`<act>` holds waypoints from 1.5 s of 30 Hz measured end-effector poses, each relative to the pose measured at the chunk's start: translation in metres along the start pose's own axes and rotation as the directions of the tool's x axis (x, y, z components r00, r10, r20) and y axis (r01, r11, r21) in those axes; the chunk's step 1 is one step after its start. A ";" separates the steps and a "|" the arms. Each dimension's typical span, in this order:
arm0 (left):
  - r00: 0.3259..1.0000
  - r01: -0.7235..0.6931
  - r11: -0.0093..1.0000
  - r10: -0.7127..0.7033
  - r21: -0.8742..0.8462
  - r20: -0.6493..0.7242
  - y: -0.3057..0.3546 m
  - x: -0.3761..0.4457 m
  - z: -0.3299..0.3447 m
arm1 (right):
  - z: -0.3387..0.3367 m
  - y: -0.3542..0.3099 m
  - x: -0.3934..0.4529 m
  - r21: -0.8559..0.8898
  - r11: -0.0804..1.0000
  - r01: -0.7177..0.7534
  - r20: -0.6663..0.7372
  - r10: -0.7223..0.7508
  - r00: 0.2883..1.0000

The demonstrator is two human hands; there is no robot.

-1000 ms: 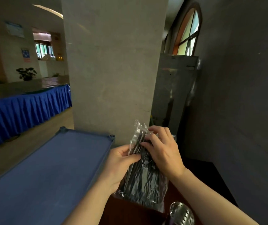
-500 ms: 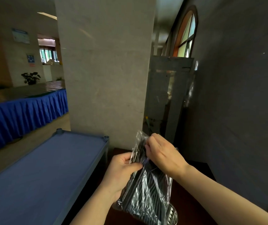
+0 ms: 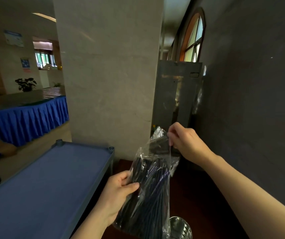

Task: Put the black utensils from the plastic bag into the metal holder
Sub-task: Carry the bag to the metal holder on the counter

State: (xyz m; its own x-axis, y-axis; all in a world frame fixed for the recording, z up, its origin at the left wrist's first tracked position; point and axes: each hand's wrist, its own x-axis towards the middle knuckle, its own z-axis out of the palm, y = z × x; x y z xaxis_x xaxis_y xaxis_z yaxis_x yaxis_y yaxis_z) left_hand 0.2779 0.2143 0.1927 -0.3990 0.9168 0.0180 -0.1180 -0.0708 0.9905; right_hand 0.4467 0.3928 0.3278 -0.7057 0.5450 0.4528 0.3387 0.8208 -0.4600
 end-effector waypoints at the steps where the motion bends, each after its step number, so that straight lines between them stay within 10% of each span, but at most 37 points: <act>1: 1.000 0.001 1.000 -0.001 0.004 -0.004 -0.001 0.000 -0.004 | 0.000 -0.002 0.002 0.049 0.999 -0.012 -0.019 0.013 1.000; 9: 0.996 -0.043 0.995 0.036 -0.090 -0.083 0.007 0.011 -0.016 | 0.015 -0.023 -0.005 0.423 0.904 -0.058 -0.177 0.146 0.973; 13: 0.993 -0.084 0.989 0.073 -0.123 -0.095 0.019 0.013 -0.016 | 0.026 -0.044 -0.049 -0.076 0.982 0.175 -0.437 -0.191 0.879; 16: 0.993 -0.098 0.988 0.089 -0.122 -0.078 0.023 0.013 -0.016 | 0.049 -0.055 -0.076 -0.199 0.900 0.387 -0.308 -0.432 0.848; 20: 0.993 -0.120 0.988 0.119 -0.098 -0.012 0.021 0.008 -0.016 | 0.046 -0.048 -0.060 -0.157 0.969 0.190 -0.118 -0.209 0.971; 29: 0.994 -0.086 0.994 0.090 -0.073 0.062 0.015 -0.001 -0.026 | 0.024 -0.014 -0.038 -0.168 0.985 -0.021 0.244 0.062 0.968; 39: 0.874 0.211 0.952 -0.081 -0.223 0.479 -0.027 -0.008 -0.006 | 0.049 -0.019 -0.058 0.172 0.976 -0.131 0.191 0.098 0.977; 45: 0.821 0.243 0.924 -0.033 -0.297 0.570 -0.062 -0.006 0.036 | 0.062 -0.015 -0.073 0.077 0.992 -0.099 0.088 0.092 0.992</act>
State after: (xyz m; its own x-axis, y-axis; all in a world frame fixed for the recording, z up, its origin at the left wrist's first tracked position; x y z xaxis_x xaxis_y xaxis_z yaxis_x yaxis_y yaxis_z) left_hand 0.3202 0.2268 0.1362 0.1943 0.9791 0.0600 -0.4755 0.0405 0.8788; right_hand 0.4548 0.3304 0.2544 -0.7231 0.6014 0.3397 0.3584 0.7471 -0.5598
